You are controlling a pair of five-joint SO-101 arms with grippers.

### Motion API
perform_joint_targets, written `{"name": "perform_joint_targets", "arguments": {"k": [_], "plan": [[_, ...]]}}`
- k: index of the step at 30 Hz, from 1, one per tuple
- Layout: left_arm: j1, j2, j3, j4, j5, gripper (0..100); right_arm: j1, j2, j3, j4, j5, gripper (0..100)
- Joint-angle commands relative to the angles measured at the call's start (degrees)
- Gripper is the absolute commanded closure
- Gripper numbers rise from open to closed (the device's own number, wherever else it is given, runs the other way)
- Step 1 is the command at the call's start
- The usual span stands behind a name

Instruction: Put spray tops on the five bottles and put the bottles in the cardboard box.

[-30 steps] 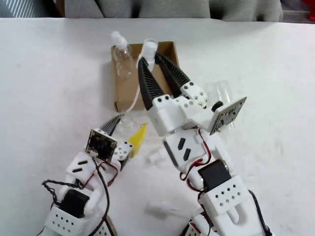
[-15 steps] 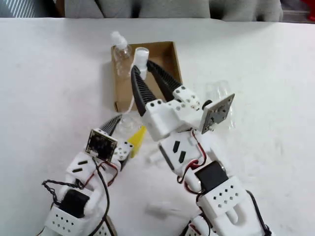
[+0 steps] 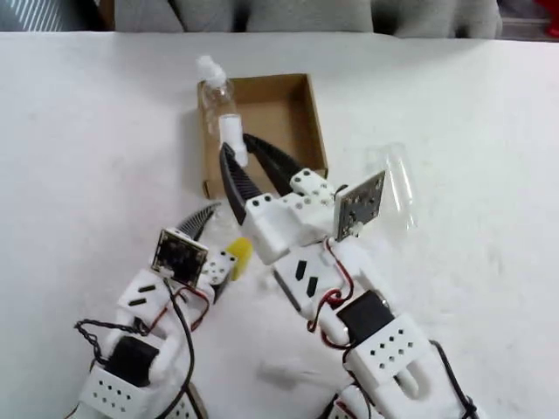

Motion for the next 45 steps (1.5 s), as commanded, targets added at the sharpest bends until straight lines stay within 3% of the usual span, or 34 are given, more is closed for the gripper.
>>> {"name": "perform_joint_targets", "arguments": {"k": [1,7,21,32,45], "plan": [[-0.22,-1.19,-0.18,0.00,-0.62,87,0.66,-1.36,-5.01,-0.22,0.35,98.1],[-0.22,-1.10,-0.18,0.00,-0.62,87,3.47,-2.95,-12.57,0.22,0.44,98.1],[0.22,-1.01,-0.18,0.00,-0.62,87,3.65,-2.86,-12.57,3.65,0.44,98.0],[0.13,-1.01,-0.18,0.09,-0.62,87,4.00,6.02,-12.75,-5.58,0.44,98.1],[0.22,-1.01,-0.18,0.09,-0.62,87,5.14,7.43,-13.71,-8.48,0.44,98.1]]}}
